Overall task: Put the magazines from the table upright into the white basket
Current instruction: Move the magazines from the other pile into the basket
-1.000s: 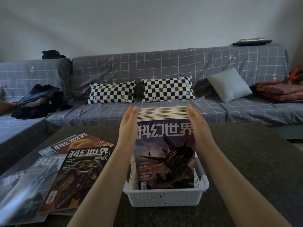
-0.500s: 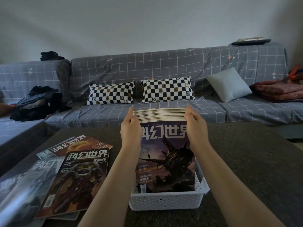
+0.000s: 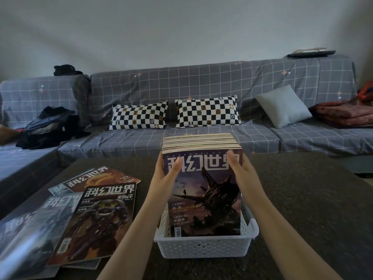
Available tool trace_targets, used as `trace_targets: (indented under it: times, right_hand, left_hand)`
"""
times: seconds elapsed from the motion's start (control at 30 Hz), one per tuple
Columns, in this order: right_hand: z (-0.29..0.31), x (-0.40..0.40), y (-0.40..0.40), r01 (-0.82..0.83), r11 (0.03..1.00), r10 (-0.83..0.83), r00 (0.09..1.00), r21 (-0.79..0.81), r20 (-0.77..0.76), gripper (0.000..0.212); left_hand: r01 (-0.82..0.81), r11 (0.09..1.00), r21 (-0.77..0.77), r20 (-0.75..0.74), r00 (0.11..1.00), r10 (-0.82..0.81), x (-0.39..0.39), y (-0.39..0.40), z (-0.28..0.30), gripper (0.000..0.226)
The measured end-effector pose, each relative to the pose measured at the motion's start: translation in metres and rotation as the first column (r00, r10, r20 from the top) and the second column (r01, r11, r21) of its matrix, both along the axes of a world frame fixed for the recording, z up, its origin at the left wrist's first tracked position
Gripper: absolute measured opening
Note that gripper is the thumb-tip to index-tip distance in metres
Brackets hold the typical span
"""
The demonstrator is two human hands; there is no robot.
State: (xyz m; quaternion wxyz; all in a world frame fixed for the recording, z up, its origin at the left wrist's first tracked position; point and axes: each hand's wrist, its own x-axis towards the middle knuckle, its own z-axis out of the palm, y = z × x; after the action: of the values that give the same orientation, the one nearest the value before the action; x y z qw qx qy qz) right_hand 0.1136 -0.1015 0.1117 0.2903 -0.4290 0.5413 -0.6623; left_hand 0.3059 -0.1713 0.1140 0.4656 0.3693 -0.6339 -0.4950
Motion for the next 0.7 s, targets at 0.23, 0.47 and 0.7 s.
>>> trace_targets:
  times: [0.23,0.47,0.7]
  right_hand:
    - [-0.027,0.001,0.006,0.078,0.995,-0.066,0.984,0.069,-0.168,0.053]
    - [-0.032,0.000,0.009,0.119,0.988,-0.093,0.965,0.094,-0.247,0.053]
    - [-0.051,-0.001,0.015,0.011,0.974,0.042,0.973,0.226,-0.228,0.068]
  left_hand:
    - [0.042,0.998,0.056,0.030,0.999,-0.044,0.005,0.003,-0.031,0.082]
    - [0.023,0.999,0.046,0.051,0.998,-0.025,0.006,0.001,-0.035,0.081]
    - [0.068,0.976,0.205,0.102,0.991,-0.091,0.012,0.003,-0.063,0.068]
